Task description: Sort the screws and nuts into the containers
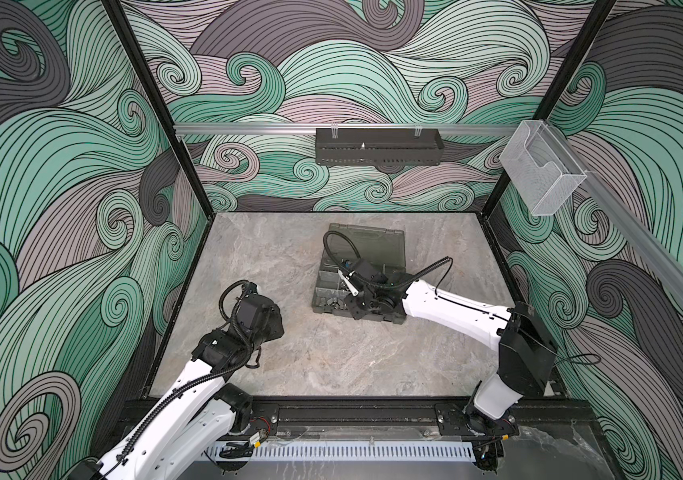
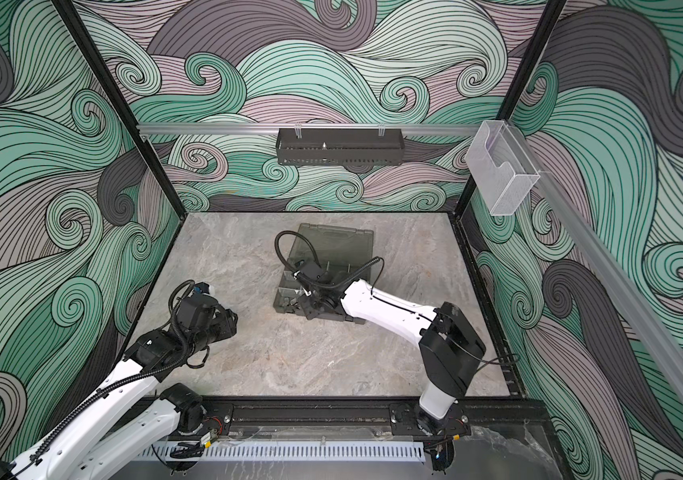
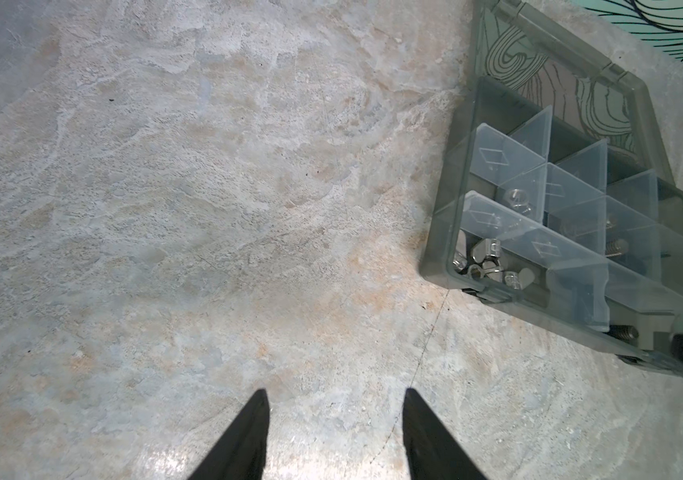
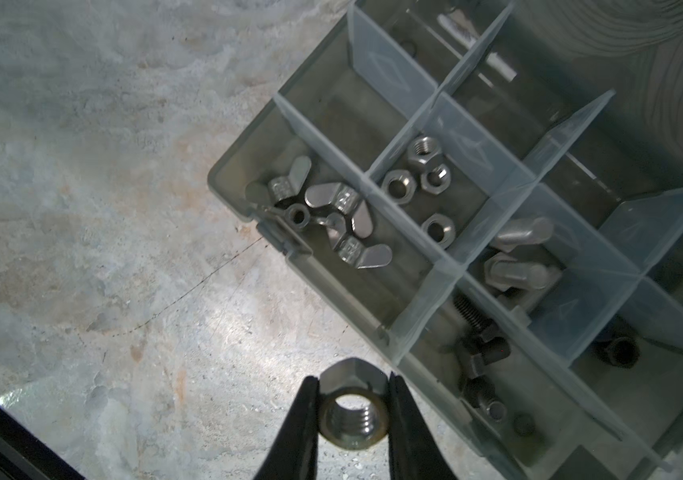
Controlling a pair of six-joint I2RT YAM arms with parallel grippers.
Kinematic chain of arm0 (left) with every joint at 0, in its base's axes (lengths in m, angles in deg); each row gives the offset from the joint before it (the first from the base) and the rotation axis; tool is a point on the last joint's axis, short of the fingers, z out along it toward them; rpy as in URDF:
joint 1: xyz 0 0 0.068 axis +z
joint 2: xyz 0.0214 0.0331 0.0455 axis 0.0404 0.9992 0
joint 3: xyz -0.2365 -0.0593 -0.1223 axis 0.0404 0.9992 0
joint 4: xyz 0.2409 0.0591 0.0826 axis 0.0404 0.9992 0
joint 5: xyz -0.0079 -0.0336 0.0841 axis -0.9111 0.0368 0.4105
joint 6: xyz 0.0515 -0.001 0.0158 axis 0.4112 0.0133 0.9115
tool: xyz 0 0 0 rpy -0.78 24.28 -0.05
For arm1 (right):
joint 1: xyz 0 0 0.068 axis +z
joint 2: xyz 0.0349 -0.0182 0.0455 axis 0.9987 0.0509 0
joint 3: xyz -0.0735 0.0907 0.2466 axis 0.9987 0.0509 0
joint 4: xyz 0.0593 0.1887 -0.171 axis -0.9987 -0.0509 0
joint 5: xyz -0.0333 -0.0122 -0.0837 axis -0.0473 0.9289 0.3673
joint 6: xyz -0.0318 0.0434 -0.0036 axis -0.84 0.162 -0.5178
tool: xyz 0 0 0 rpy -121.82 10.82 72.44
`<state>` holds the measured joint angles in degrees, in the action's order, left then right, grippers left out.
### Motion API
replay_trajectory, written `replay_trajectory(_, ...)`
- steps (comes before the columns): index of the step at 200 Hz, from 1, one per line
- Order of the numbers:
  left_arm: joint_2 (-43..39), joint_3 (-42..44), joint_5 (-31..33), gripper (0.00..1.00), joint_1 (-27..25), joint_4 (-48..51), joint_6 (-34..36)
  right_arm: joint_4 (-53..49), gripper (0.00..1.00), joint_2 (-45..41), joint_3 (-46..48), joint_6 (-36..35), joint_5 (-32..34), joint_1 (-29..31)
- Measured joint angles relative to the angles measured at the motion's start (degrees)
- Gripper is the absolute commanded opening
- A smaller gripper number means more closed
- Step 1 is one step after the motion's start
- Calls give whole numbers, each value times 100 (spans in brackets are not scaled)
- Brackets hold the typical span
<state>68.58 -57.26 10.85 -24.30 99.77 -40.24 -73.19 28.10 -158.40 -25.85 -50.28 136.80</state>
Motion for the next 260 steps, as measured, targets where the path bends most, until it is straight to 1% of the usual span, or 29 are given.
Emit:
replay_trajectory(27, -7, 0, -57, 54, 0, 7, -24, 7, 25, 426, -634, -264, -17, -315)
replay_trajectory(50, -94, 0, -87, 54, 0, 13, -63, 13, 25, 807, -968, -413, -28, -472)
replay_trajectory(90, -308, 0, -107, 55, 0, 37, -114, -15, 26, 1300, -1108, -522, -59, -643)
replay_trajectory(108, -337, 0, -107, 55, 0, 70, -133, -55, 29, 1416, -1113, -546, -76, -717)
replay_trajectory(127, -350, 0, -118, 55, 0, 83, -157, -103, 35, 1460, -1154, -590, -83, -763)
replay_trajectory(154, -372, 0, -122, 55, 0, 94, -201, -116, 40, 1515, -1340, -608, -81, -791)
replay_trajectory(224, -372, 0, -114, 55, 0, 94, -232, -129, 40, 1434, -1342, -612, -87, -824)
replay_trajectory(260, -372, -2, -22, 55, 0, 90, -210, -129, 40, 822, -1025, -614, -70, -890)
